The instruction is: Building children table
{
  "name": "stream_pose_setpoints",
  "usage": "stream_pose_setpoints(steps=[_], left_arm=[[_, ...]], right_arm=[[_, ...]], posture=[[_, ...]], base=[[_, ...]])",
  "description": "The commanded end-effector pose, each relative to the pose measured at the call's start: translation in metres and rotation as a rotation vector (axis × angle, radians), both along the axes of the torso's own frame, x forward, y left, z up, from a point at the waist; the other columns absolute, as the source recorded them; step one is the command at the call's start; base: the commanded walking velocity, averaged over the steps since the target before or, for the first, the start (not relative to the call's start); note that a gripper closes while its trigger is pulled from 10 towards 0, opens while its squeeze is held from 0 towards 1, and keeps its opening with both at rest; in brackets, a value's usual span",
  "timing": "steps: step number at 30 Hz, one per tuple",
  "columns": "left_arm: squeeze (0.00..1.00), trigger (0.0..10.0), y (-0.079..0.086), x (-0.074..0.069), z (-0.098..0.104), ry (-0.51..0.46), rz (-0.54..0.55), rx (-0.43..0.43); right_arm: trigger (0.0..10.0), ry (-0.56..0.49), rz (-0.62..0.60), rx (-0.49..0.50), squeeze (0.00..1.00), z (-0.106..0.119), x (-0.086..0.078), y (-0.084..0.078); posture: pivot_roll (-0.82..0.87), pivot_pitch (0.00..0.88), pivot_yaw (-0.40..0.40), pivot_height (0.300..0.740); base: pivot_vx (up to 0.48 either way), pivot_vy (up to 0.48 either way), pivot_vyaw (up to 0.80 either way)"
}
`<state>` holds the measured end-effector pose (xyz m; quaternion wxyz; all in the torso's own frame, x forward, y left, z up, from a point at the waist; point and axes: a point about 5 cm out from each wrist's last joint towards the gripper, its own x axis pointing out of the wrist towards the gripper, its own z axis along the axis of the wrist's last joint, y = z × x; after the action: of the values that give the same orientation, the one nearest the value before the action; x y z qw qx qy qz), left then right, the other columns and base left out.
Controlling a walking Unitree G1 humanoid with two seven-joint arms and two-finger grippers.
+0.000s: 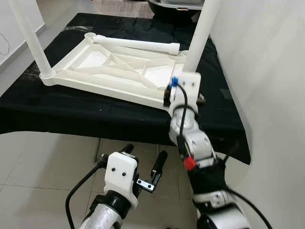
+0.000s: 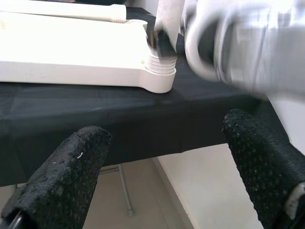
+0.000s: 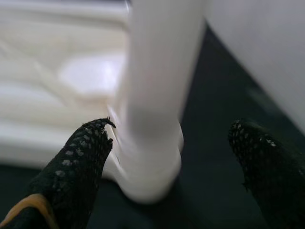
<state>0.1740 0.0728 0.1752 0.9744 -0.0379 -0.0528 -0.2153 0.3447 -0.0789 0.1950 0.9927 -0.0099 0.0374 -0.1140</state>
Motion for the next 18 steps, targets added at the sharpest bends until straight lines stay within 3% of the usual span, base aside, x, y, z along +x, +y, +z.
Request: stream_pose_setpoints(steps=[1,8,14,18], left_arm=[[0.0,10.0,-0.002,-0.001,-0.006,0.027,-0.006,0.003],[0.0,10.0,-0.002,0.0,-0.007,0.029,-0.005,0.004],[0.0,10.0,0.0,0.0,-0.008,0.03,-0.001,0.006],[0.0,10.0,0.002,0.001,-0.01,0.033,0.008,0.008]], right_arm=[[10.0,0.029,0.029,0.059,0.0,-0.005,-0.007,0.015],[10.0,0.041,0.033,0.055,0.0,-0.01,-0.013,0.005],[10.0,0.039,0.09,0.047,0.0,-0.013,-0.023,-0.004],[10.0,0.026,0.186,0.028,0.0,-0.022,-0.036,-0.019]], posture=[[0.09,0.141,-0.071,0.74],[0.09,0.135,-0.073,0.74],[0.09,0.132,-0.073,0.74],[0.09,0.121,-0.071,0.74]], base=[[0.0,0.0,0.0],[0.0,0.0,0.0],[0.0,0.0,0.0],[0.0,0.0,0.0]])
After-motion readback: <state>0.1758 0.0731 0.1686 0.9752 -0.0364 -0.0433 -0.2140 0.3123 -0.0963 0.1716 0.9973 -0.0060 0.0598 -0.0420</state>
